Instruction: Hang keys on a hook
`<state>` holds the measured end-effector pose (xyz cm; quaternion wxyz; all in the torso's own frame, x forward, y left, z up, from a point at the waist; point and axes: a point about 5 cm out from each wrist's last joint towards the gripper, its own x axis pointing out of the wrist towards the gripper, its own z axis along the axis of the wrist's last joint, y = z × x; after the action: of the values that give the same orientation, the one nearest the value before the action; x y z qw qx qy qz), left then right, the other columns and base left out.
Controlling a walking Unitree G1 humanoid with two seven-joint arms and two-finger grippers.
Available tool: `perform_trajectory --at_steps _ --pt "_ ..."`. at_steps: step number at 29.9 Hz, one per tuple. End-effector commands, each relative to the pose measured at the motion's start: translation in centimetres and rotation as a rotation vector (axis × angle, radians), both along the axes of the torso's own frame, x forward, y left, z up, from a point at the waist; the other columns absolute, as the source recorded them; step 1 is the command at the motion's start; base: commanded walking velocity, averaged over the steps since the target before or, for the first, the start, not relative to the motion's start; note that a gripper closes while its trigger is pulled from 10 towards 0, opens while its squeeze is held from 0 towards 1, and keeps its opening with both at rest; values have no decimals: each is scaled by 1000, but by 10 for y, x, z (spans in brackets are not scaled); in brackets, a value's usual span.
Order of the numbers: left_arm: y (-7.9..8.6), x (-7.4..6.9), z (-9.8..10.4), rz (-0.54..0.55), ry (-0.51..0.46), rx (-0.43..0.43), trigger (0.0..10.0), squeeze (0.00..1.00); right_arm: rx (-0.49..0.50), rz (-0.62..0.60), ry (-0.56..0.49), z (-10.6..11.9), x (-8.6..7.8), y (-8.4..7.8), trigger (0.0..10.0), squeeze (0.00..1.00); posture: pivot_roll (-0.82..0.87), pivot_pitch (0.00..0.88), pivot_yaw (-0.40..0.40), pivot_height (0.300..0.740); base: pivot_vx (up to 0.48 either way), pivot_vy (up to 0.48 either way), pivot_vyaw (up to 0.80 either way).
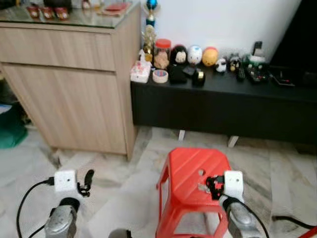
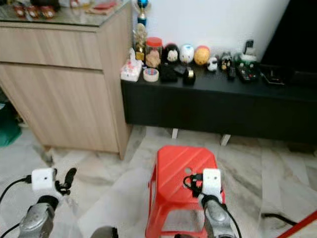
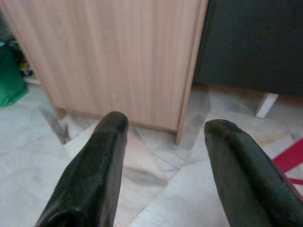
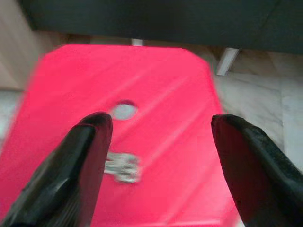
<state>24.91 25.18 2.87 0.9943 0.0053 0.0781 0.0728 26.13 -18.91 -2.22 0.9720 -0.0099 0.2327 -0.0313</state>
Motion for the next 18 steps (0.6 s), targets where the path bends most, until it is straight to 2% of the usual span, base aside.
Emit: perform_trajectory --at_steps 1,7,10,18 --pt "-6 3 1 -23 -8 3 10000 0 -2 -7 10 0 0 -4 10000 0 67 0 -53 630 270 0 0" --pt "-6 3 1 -24 -9 3 10000 0 -11 7 13 -1 -1 -3 10000 0 68 0 -52 630 270 0 0" --pt "-6 3 1 -23 -9 4 10000 0 -9 11 16 -1 -1 -2 10000 0 72 0 -55 630 268 0 554" --pt "-5 1 1 -19 -8 5 10000 0 -1 -2 23 -2 -2 -2 10000 0 78 0 -57 630 270 0 0"
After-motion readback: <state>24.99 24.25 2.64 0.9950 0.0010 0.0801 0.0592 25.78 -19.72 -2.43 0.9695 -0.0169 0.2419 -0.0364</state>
